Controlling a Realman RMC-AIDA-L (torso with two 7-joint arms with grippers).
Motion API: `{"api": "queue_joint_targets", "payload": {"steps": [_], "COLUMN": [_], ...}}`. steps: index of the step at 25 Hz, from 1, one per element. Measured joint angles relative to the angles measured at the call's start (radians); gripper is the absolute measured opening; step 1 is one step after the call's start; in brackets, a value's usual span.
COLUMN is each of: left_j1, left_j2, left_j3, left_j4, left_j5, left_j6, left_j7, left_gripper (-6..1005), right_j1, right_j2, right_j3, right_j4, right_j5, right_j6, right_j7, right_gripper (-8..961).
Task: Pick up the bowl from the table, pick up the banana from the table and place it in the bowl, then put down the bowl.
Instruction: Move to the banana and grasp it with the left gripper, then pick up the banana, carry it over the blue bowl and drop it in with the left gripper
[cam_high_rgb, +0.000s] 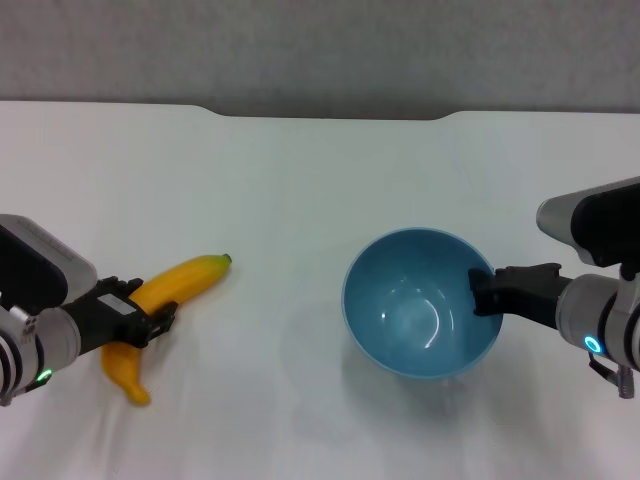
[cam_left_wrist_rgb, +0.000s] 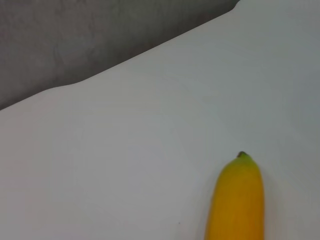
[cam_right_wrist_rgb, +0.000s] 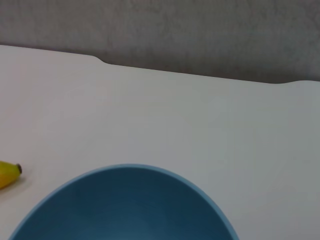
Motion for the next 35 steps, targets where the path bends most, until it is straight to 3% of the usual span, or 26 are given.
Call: {"api": "queue_joint_targets", "payload": {"steps": [10,16,21,24,25,35], "left_j1": [0.007,0.059,0.174,0.227,0.238,0.178], "left_j2": [-0.001,0.001,0.004,0.004,0.002,0.002], "left_j3": [-0.001,-0.003,-0.006,-0.023,-0.055,-0.126], "left_j4": [-0.005,-0.106,-0.332,-0.457,-0.494,-0.389], "left_j5": [-0.006,-0.014,-0.014,-0.021,-0.039,-0.238], "left_j6": [0.001,-0.033,-0.107,-0.197,-0.287,-0.562], "left_j7": [-0.003,-0.083,-0.209,-0.302,-0.352,-0.4], "left_gripper": [502,508,513,515,516,526], "right_j1": [-0.002,-0.009,-0.009,-0.006,0.0,0.056], "right_j2": [0.002,0.002,0.002,0.002,0.002,0.003], "right_j3": [-0.001,0.002,0.007,0.008,0.007,-0.024], "right_j4": [0.001,0.008,0.022,0.038,0.046,0.064], "right_j5": [0.0,0.0,0.0,0.005,0.007,0.035], "right_j6": [-0.002,-0.011,-0.018,-0.032,-0.037,-0.065], "right_j7": [-0.002,-0.002,-0.002,-0.002,-0.002,-0.002], "right_gripper": [35,35,35,35,35,35]}}
